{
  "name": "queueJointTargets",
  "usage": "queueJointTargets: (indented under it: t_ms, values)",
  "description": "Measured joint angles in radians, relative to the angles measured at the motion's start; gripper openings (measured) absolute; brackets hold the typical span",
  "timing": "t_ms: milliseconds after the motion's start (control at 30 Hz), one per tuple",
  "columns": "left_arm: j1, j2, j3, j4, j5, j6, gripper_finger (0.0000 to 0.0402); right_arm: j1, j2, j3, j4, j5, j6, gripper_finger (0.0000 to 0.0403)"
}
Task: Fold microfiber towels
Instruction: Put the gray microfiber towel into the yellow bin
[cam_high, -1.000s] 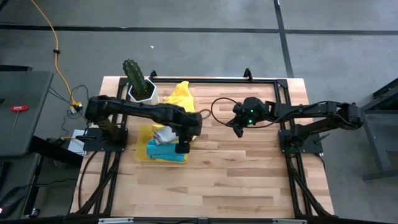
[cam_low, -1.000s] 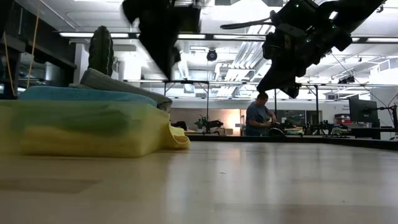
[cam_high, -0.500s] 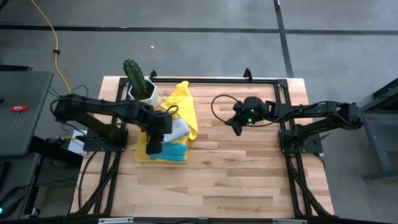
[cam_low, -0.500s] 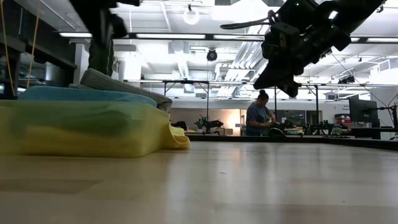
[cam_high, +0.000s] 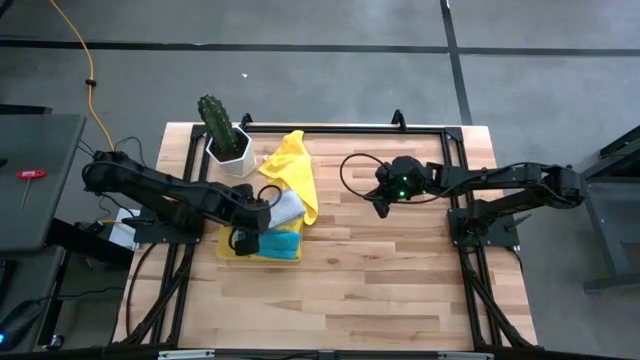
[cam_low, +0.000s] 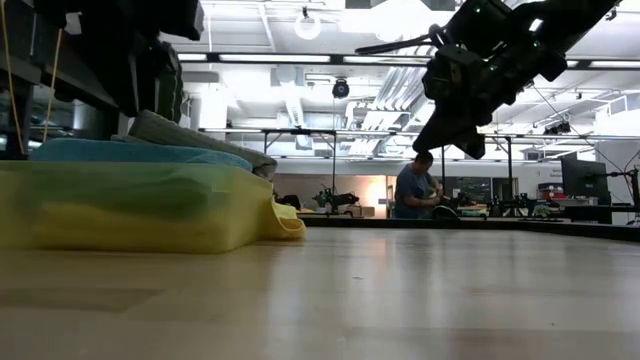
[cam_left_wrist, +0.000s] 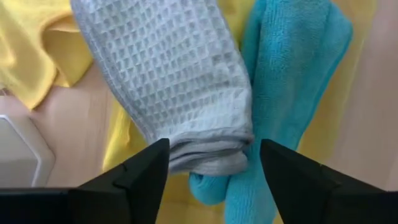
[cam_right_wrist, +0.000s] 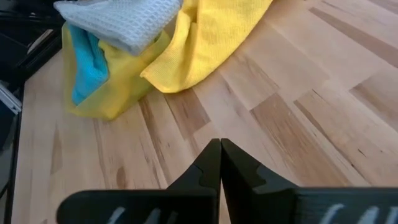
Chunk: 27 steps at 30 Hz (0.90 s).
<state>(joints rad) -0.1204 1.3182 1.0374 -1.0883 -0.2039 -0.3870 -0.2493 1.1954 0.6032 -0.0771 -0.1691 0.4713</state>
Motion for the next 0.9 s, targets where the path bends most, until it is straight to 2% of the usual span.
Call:
queueJointTargets:
  t_ms: [233,467,633,800,833,900]
  values:
    - [0.000,0.000,-0.073,0.059,0.039,-0.003,0.0248,0.000,0.000,0.000,-0.011,0.000,0.000,0.0000]
    - [0.012,0.000,-0.109,0.066,-0.040,0.026,0.0232,0.000,0.000,0.000,-0.010,0.000,0.000,0.0000]
    - [0.031,0.000,-0.109,0.066,-0.098,0.117,0.0162,0.000,0.000,0.000,-0.010,0.001,0.000,0.0000]
    - [0.068,0.000,-0.109,0.057,-0.086,0.279,0.0032,0.000,0.000,0.000,-0.010,0.002,0.000,0.0000]
    - [0.075,0.000,-0.109,0.057,-0.087,0.319,0.0018,0.000,0.000,0.000,-0.010,0.002,0.000,0.0000]
    - [0.090,0.000,-0.100,0.046,-0.102,0.397,0.0016,0.000,0.000,0.000,-0.010,0.002,0.000,0.0000]
